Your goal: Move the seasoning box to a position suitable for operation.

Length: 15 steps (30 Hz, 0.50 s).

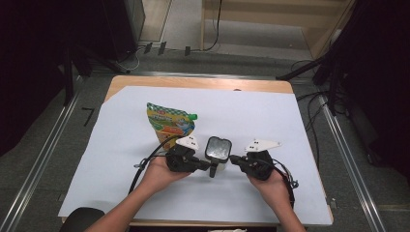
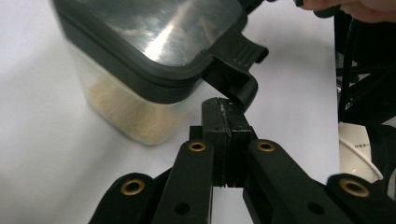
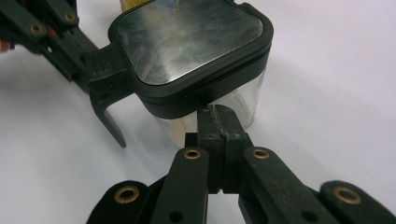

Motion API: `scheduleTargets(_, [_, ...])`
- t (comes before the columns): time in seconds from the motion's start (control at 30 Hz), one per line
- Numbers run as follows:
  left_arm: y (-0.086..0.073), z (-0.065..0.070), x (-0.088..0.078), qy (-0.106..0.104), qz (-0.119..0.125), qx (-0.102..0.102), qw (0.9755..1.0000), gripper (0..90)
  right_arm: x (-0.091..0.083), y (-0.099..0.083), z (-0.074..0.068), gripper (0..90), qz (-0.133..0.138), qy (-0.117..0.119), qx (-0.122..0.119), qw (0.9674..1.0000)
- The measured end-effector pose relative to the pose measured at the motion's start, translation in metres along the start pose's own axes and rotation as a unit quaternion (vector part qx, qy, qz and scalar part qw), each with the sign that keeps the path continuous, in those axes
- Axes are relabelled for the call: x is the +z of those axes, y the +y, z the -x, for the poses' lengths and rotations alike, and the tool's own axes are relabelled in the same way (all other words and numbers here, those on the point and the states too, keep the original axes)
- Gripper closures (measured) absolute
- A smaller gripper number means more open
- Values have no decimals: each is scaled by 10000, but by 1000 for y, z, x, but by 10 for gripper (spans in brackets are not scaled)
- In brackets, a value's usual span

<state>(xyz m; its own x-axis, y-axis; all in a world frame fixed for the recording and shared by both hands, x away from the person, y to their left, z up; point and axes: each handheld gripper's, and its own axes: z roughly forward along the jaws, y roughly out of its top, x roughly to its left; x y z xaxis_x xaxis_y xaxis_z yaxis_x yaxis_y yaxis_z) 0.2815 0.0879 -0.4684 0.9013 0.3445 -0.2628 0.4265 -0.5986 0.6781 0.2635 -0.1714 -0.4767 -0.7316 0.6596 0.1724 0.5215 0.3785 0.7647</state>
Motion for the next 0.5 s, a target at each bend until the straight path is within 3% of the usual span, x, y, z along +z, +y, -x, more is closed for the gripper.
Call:
scheduleTargets(0.2, [1,2,10,-11,103,-58,9999,900,3,1,8,900,63,43,70,9999])
scheduleTargets(0.3, [2,4,16,-200,115,-84,9997,900,5,2,13,900,66,92,163,9998])
scheduleTargets(0.5, [4,3,10,-290,147,-138,9994,891,1,2,11,900,7,55,232,9997])
